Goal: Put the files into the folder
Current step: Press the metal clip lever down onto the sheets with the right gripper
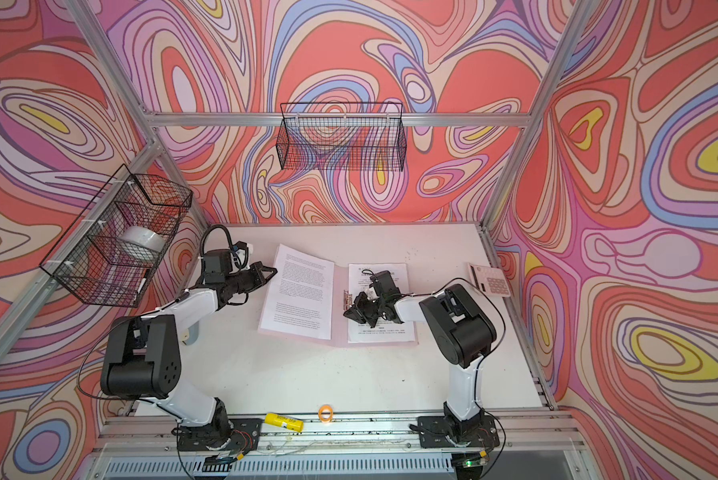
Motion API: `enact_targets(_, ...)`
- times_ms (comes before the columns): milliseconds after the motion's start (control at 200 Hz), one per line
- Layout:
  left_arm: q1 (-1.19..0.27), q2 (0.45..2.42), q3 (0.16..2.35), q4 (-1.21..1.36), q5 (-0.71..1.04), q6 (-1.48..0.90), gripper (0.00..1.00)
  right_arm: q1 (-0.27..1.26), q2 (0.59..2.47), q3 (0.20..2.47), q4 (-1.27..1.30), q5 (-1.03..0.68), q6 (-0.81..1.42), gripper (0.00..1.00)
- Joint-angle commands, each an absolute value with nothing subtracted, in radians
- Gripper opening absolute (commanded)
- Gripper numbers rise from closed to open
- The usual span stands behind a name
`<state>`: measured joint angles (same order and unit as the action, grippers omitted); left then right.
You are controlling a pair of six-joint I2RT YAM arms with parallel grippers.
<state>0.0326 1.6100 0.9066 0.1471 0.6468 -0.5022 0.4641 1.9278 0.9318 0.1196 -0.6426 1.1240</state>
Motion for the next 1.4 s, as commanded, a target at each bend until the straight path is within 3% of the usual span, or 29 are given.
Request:
enact_targets(0,0.022,1.582,0.898,0.178,0.644,-0.504,0.00,0.451,2.010,0.911,-0.118,-0.469,1.102,0.00)
enact_targets(336,-0.010,1.598,0.904,0.199,0.657,-0.526,0.00,0.472,2.070,0.989,-0.176,-0.475,1.094,0.00)
enact_targets(771,-0.030,1.574,0.908,0.166,0.636,-0.514,0.00,0.477,2.068,0.842,0.493,-0.702,1.475,0.00)
enact_targets(1122,-0.034,1.552,0.907,0.153,0.629,-0.512,0.00,0.479,2.039,0.861,0.455,-0.703,1.441,0.00)
enact_targets(1272,-0.034,1.551,0.911,0.144,0.621,-0.503,0.00,0.479,1.994,0.857,0.390,-0.678,1.382,0.28)
enact_targets(1393,-0.034,1.545,0.910,0.140,0.613,-0.497,0.00,0.479,1.950,0.850,0.399,-0.672,1.365,0.40)
